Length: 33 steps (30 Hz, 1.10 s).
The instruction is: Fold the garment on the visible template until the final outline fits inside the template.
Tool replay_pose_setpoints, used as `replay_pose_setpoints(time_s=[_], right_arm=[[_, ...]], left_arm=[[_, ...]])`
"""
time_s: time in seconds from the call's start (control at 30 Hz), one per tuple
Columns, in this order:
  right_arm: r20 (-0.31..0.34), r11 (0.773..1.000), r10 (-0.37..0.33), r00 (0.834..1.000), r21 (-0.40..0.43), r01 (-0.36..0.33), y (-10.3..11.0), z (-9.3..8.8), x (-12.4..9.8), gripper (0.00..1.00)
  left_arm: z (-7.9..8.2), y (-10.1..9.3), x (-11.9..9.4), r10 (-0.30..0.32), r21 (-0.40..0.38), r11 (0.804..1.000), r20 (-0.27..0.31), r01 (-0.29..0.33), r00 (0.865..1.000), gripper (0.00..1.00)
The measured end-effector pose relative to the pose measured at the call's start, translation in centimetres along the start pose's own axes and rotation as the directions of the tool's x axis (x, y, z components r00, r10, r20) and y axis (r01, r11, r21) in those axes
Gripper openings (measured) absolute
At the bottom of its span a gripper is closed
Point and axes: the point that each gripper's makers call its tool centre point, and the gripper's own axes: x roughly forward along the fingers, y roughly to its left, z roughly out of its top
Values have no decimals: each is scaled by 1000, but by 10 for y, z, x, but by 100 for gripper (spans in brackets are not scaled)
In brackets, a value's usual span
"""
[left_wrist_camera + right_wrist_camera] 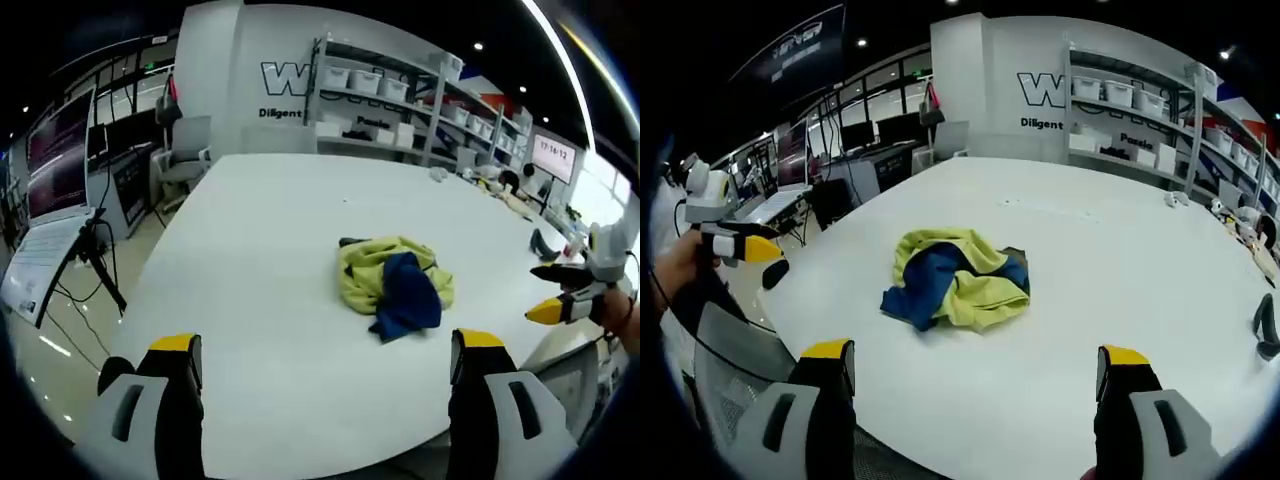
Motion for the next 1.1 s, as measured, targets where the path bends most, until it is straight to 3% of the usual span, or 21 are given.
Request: replay_pose_setpoints(time_s=[1.1], right_arm=[[10, 1000, -7, 1000, 14, 7, -2, 4, 0, 99]], left_arm=[[7, 7, 2, 17, 15, 1000, -2, -17, 1000, 96]])
